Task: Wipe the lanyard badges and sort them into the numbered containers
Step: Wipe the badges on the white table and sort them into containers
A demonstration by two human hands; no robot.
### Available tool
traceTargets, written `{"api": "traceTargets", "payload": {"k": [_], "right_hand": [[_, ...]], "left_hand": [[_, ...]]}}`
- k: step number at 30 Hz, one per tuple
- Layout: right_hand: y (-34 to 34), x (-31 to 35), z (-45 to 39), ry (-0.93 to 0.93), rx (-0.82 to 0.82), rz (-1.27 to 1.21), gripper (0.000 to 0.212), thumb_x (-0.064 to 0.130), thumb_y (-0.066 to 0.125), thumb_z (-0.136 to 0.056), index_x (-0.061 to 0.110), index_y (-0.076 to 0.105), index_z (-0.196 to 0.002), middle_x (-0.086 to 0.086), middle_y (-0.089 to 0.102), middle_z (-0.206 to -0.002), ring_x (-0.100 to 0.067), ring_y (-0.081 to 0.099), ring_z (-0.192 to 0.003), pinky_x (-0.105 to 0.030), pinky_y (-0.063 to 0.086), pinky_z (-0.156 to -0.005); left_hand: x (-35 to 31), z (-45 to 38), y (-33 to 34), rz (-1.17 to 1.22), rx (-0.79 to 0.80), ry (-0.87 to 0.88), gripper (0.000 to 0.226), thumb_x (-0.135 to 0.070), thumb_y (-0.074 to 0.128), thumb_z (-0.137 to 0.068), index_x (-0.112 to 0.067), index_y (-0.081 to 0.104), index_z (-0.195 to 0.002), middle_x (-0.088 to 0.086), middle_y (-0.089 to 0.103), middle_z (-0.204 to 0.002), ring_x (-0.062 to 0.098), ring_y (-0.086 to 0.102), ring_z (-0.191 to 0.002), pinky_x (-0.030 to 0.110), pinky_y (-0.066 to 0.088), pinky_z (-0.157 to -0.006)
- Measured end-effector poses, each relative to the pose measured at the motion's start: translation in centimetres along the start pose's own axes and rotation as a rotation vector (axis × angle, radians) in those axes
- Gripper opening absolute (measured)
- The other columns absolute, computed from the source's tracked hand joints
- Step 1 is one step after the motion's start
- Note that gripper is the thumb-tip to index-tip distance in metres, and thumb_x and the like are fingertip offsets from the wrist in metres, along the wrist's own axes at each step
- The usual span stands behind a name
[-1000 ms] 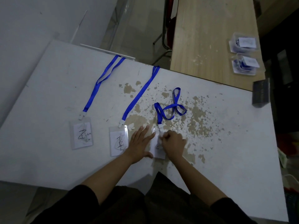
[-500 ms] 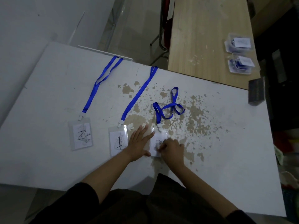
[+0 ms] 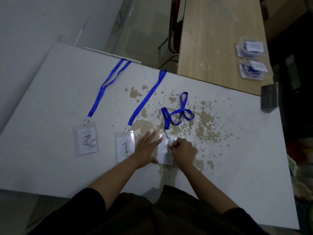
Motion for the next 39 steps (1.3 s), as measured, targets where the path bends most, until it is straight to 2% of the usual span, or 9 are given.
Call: {"api": "traceTargets", "payload": {"k": [5, 10, 14, 18, 23, 28, 32, 37, 39], "right_hand": [[1.7, 0.1, 2.6, -0.283, 0.103, 0.138, 0.023, 0.051, 0.062, -0.085, 0.030, 0.064, -0.075, 0.012, 0.059, -0.086, -0.009, 0.052, -0.086, -0.036, 0.029, -0.082], [0.4, 0.8, -0.2, -0.045, 0.033, 0.009, 0.020, 0.029, 0.062, -0.084, 0.026, 0.056, -0.065, 0.007, 0.056, -0.082, -0.018, 0.057, -0.085, -0.040, 0.031, -0.086], [1.7, 0.9, 1.5, -0.246, 0.135, 0.113, 0.018, 0.041, 0.064, -0.083, 0.028, 0.065, -0.071, 0.012, 0.060, -0.083, -0.011, 0.055, -0.086, -0.039, 0.030, -0.087], [0.5, 1.4, -1.0, -0.055, 0.045, 0.014, 0.016, 0.029, 0.060, -0.085, 0.024, 0.066, -0.072, 0.009, 0.064, -0.082, -0.016, 0.059, -0.087, -0.038, 0.031, -0.085], [1.6, 0.5, 2.2, -0.242, 0.166, 0.090, 0.025, 0.048, 0.065, -0.083, 0.032, 0.058, -0.064, 0.017, 0.059, -0.076, -0.006, 0.053, -0.082, -0.039, 0.031, -0.090], [-0.1, -0.7, -0.1, -0.001, 0.063, -0.013, 0.014, 0.029, 0.061, -0.086, 0.025, 0.063, -0.073, 0.008, 0.063, -0.085, -0.016, 0.059, -0.088, -0.039, 0.032, -0.088], [1.3, -1.3, 3.3, -0.182, 0.168, 0.100, 0.022, 0.041, 0.064, -0.084, 0.031, 0.055, -0.066, 0.014, 0.056, -0.076, -0.011, 0.057, -0.087, -0.039, 0.031, -0.089], [-0.5, -2.3, 1.2, -0.007, 0.073, -0.005, 0.017, 0.029, 0.063, -0.084, 0.025, 0.059, -0.069, 0.007, 0.061, -0.080, -0.015, 0.058, -0.088, -0.042, 0.033, -0.094], [0.2, -1.8, 2.4, -0.094, 0.117, 0.053, 0.018, 0.035, 0.067, -0.083, 0.027, 0.059, -0.070, 0.009, 0.060, -0.083, -0.011, 0.055, -0.088, -0.042, 0.032, -0.095]], "left_hand": [[0.0, 0.0, -0.1, 0.010, 0.009, 0.001, 0.105, -0.047, 0.072, -0.079, -0.034, -0.001, -0.154, 0.000, -0.025, -0.159, 0.023, -0.027, -0.145, 0.041, -0.010, -0.119], [-0.1, 0.2, -0.3, 0.026, 0.005, 0.002, 0.106, -0.046, 0.074, -0.077, -0.034, 0.002, -0.154, 0.000, -0.024, -0.160, 0.022, -0.027, -0.146, 0.040, -0.011, -0.118], [0.0, 0.1, -0.1, 0.029, -0.004, 0.007, 0.106, -0.050, 0.073, -0.077, -0.035, 0.000, -0.153, 0.000, -0.024, -0.159, 0.023, -0.027, -0.146, 0.039, -0.012, -0.118], [0.0, 0.2, -0.2, 0.017, -0.008, 0.015, 0.106, -0.048, 0.074, -0.077, -0.034, 0.003, -0.154, 0.001, -0.024, -0.159, 0.023, -0.027, -0.145, 0.041, -0.010, -0.119], [-0.1, 0.2, -0.3, 0.029, -0.010, 0.018, 0.105, -0.051, 0.072, -0.078, -0.033, 0.001, -0.154, 0.001, -0.023, -0.160, 0.023, -0.026, -0.146, 0.042, -0.008, -0.120], [-0.2, 0.3, -0.5, 0.025, -0.010, 0.009, 0.105, -0.047, 0.074, -0.077, -0.032, 0.005, -0.154, 0.001, -0.021, -0.160, 0.023, -0.025, -0.146, 0.041, -0.008, -0.119], [-0.2, 0.2, -0.4, 0.017, -0.006, 0.005, 0.105, -0.048, 0.074, -0.077, -0.032, 0.004, -0.154, 0.002, -0.022, -0.160, 0.023, -0.025, -0.146, 0.040, -0.009, -0.119], [-0.1, 0.1, -0.3, 0.051, -0.005, -0.008, 0.106, -0.045, 0.076, -0.075, -0.034, 0.006, -0.154, -0.001, -0.021, -0.160, 0.021, -0.025, -0.146, 0.039, -0.009, -0.118], [0.0, 0.0, -0.2, 0.046, -0.008, -0.010, 0.106, -0.045, 0.077, -0.075, -0.034, 0.006, -0.154, -0.001, -0.021, -0.160, 0.021, -0.026, -0.146, 0.038, -0.009, -0.118]]}}
Point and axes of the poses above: each hand's wrist, its own z-axis away from the middle knuckle, its own y-axis out of the palm, x = y × z, the point moved 2 cm from there along -z, towards the middle knuckle
